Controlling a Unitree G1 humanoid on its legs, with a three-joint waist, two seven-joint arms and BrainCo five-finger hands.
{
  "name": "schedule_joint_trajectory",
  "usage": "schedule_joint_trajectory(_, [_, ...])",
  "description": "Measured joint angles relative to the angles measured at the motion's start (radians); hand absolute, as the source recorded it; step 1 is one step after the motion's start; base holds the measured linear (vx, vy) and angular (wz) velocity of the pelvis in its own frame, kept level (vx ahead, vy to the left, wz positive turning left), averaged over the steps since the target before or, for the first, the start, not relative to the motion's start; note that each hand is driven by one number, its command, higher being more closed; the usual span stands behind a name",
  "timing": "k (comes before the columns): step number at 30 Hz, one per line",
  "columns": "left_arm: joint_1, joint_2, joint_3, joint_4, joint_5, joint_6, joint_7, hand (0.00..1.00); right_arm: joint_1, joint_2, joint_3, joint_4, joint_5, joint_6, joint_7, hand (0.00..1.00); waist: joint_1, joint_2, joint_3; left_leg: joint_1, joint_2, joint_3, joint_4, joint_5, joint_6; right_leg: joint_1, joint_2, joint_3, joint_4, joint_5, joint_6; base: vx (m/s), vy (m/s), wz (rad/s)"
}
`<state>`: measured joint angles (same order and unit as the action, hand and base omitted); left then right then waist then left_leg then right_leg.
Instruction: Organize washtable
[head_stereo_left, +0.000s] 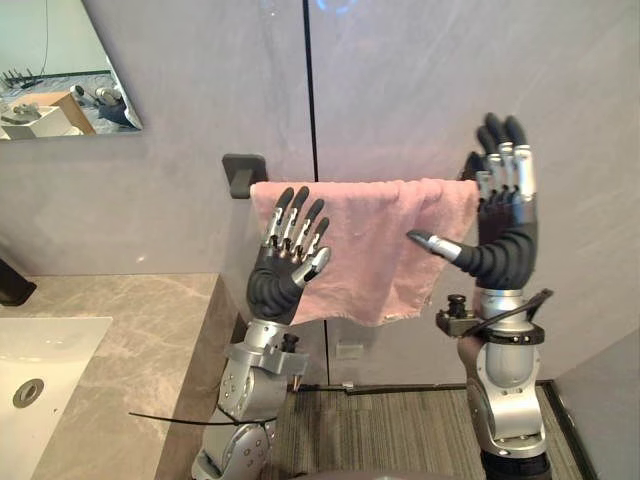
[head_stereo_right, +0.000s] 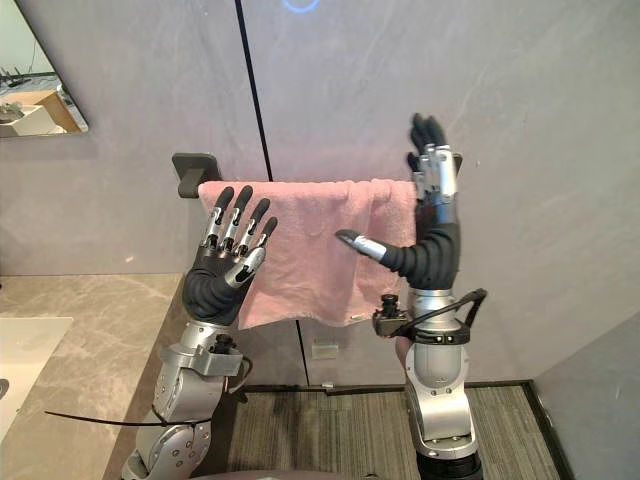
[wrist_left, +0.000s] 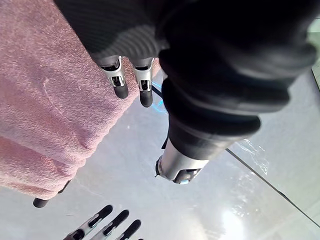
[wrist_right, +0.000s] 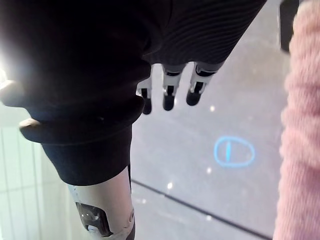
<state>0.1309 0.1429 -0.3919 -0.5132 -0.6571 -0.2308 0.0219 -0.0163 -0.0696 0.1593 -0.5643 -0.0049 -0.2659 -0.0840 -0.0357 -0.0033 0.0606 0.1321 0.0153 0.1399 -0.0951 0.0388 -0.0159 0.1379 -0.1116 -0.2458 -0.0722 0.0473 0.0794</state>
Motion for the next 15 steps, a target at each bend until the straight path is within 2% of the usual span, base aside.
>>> schedule_joint_trajectory(6, [0.0,-0.001,-0.011,0.043,-0.002,0.01,-0.046,0.0,0.002,-0.021,0.066,0.044,0.168,0.004,0.168,0.0,0.0,-0.007,-0.001,-0.001,-0.002,-0.002,-0.002,0.0,0.0,0.0,-0.002,-0.001,0.002,-0.002,0.003,0.0,0.0,0.0])
schedule_joint_trajectory(8, [0.0,-0.001,-0.011,0.054,-0.002,0.012,-0.052,0.0,0.005,-0.028,0.07,0.062,0.194,0.011,0.196,0.0,0.0,-0.007,-0.001,-0.001,-0.003,-0.002,-0.002,0.0,0.0,-0.001,-0.003,-0.001,0.002,-0.002,0.003,0.0,0.0,0.0])
schedule_joint_trajectory(11, [0.0,-0.002,-0.018,0.078,-0.011,0.027,-0.107,0.0,0.013,-0.051,0.083,0.119,0.236,0.033,0.271,0.0,-0.001,-0.007,-0.001,-0.001,-0.003,-0.002,-0.001,0.001,0.002,-0.001,-0.003,0.0,0.002,-0.002,0.003,0.0,0.0,0.0])
schedule_joint_trajectory(15, [0.0,-0.001,-0.04,0.149,-0.012,0.05,-0.153,0.0,0.034,-0.073,0.094,0.204,0.236,0.058,0.318,0.0,-0.001,-0.007,-0.001,-0.001,-0.003,-0.002,-0.002,0.001,0.002,-0.002,-0.003,0.0,0.003,-0.002,0.003,0.0,0.0,0.0])
